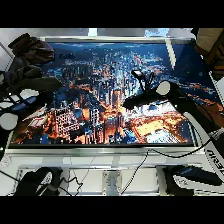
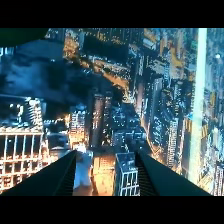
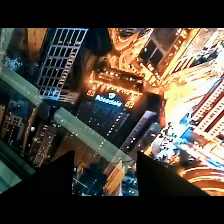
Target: Fold the shirts.
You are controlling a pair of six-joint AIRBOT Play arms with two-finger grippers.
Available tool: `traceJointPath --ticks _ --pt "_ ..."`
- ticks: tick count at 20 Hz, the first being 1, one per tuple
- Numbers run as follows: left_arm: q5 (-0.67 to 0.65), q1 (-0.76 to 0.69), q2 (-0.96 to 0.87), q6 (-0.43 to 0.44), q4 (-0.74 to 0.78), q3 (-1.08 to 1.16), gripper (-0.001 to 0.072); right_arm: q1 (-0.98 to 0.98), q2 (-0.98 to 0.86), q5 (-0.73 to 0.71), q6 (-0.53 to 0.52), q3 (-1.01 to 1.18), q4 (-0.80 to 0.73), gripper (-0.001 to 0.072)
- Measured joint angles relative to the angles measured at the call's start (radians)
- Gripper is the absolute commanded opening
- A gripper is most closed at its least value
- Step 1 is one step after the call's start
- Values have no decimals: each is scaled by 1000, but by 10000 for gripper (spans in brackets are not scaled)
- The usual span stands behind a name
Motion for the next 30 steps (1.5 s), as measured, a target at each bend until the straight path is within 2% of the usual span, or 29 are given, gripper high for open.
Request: traceJointPath --ticks 6,9,10,11,13,18,20,24,30 --pt "-14 0 -81 20 13 45 445 0 0 -87 0 -122 83 444" --pt "-26 0 -135 27 75 61 446 0 0 -99 1 -146 103 444" --pt "-46 0 -165 29 114 75 506 0 0 -98 0 -150 109 445" --pt "-77 0 -206 31 170 100 563 0 0 -94 0 -153 121 444" --pt "-161 0 -306 33 303 171 597 0 0 -78 -10 -157 144 445" --pt "-311 24 -579 54 555 410 606 0 0 -46 -55 -160 197 445" --pt "-381 60 -684 74 600 510 630 0 0 -40 -78 -160 220 445" --pt "-519 157 -847 116 659 670 633 0 0 -43 -119 -160 271 445" --pt "-601 253 -980 198 683 740 633 0 0 -81 -152 -160 349 445"
